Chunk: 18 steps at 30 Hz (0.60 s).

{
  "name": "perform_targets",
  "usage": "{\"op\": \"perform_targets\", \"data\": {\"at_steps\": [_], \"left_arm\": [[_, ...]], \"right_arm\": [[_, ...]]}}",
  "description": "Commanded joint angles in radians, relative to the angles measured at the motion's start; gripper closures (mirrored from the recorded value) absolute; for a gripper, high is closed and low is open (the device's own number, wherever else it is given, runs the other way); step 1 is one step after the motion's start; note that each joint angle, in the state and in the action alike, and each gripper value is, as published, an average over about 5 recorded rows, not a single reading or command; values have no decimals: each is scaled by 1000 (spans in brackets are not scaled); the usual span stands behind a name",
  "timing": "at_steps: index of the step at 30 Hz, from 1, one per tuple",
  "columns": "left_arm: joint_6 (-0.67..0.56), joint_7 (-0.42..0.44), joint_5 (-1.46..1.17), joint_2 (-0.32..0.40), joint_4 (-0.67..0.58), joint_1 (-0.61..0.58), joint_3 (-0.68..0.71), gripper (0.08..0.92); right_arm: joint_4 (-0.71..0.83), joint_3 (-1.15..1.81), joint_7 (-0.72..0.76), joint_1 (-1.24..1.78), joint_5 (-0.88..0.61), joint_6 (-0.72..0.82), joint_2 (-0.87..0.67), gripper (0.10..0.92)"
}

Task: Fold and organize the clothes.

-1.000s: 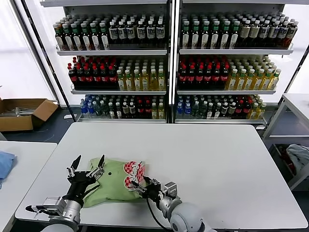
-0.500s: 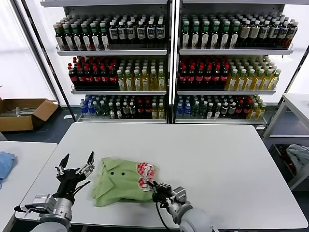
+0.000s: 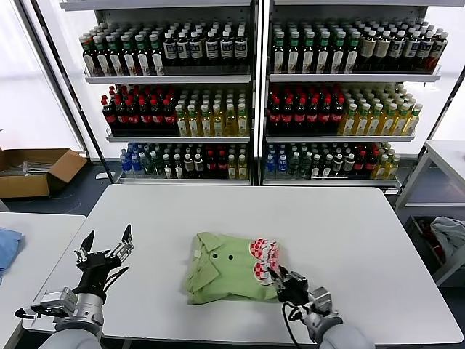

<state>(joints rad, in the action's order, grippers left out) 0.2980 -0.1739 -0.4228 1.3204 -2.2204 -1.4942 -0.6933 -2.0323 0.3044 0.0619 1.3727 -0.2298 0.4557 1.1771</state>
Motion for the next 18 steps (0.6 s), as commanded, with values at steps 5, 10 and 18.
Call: {"op": "perform_targets", "data": {"at_steps": [5, 10, 18], "left_arm": [[8, -21, -25, 4, -33, -15, -10, 177], [0, -33, -25, 9, -48, -24, -18, 177], [-5, -30, -37, 22, -78, -54, -38, 177]], "right_arm": [[-45, 48, 23, 9, -17, -171, 21, 555], [73, -62, 64, -86, -43, -102, 82, 408], [134, -97, 104, -64, -23, 2, 64, 216]]}}
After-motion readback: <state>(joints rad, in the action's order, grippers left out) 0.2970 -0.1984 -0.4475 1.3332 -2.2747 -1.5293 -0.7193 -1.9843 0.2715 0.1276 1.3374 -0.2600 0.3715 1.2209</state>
